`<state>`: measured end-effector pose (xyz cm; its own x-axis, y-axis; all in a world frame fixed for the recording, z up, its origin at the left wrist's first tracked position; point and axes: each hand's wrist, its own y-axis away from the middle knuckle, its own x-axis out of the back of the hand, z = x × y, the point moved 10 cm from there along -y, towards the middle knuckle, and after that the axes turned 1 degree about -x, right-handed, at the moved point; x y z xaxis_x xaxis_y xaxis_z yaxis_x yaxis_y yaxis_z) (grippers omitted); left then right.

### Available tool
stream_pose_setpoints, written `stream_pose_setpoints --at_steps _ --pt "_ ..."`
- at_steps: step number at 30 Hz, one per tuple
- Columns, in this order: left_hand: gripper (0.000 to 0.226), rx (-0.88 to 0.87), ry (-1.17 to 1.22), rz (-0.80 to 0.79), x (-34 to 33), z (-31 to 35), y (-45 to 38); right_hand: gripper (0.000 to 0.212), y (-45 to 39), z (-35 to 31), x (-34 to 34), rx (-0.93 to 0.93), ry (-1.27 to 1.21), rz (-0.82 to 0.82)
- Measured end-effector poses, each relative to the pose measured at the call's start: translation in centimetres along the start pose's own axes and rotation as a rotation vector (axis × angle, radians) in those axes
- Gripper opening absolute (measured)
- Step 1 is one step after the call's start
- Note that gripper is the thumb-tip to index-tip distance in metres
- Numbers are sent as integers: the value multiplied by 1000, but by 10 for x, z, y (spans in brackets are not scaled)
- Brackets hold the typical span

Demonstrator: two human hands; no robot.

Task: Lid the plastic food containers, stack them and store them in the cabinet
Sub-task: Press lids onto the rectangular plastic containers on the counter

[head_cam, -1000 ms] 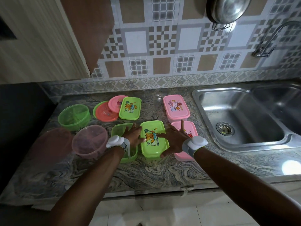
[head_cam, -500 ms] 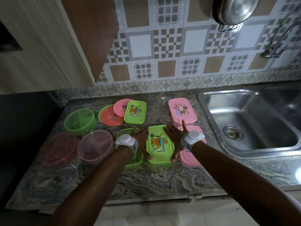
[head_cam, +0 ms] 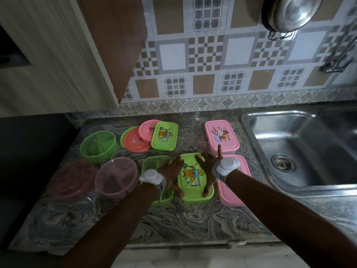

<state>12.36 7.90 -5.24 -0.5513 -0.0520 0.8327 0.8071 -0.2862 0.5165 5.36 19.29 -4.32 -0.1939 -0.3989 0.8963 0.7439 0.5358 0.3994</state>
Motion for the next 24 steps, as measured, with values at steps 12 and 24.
stream_pose_setpoints --at_steps 12,24 --pt "144 -10 -191 37 -1 -2 -15 119 -9 -22 -12 92 -115 -181" --pt "141 -33 -192 57 10 -6 -17 155 -8 -21 -6 158 -54 -246"
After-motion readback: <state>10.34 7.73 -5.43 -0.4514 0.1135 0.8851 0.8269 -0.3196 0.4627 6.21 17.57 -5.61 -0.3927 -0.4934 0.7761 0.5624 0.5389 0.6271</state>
